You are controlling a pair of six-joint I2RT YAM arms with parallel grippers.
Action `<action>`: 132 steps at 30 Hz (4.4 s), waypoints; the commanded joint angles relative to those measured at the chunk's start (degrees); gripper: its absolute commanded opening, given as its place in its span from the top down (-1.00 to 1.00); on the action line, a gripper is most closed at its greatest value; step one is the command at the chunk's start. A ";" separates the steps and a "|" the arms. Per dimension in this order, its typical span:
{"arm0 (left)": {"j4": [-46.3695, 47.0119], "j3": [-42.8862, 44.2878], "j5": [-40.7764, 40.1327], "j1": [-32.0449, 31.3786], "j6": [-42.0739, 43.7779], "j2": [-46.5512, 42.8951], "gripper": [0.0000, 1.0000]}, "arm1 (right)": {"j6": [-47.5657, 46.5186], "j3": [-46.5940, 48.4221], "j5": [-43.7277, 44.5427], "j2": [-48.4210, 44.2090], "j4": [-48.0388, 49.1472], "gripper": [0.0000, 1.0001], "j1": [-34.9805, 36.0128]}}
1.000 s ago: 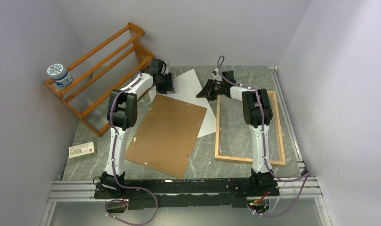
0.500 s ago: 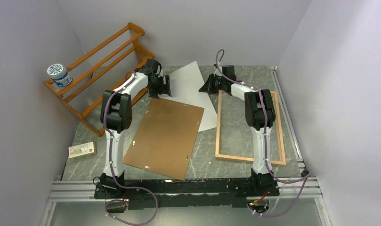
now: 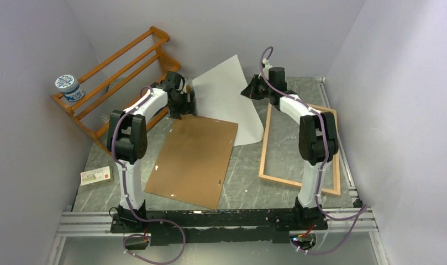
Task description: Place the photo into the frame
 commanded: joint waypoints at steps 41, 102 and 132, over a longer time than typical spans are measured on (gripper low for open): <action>10.10 10.85 17.18 -23.76 -10.39 10.61 -0.43 | 3.19 -2.48 66.20 -51.73 -41.92 1.00 -1.37; -2.58 3.23 -0.29 -25.23 -10.24 14.33 0.19 | 13.58 18.73 45.58 -42.39 -70.00 1.00 -1.39; 2.33 4.83 16.72 -9.12 -9.96 1.95 -0.70 | 9.49 -24.45 7.57 -44.08 -40.84 1.00 -23.97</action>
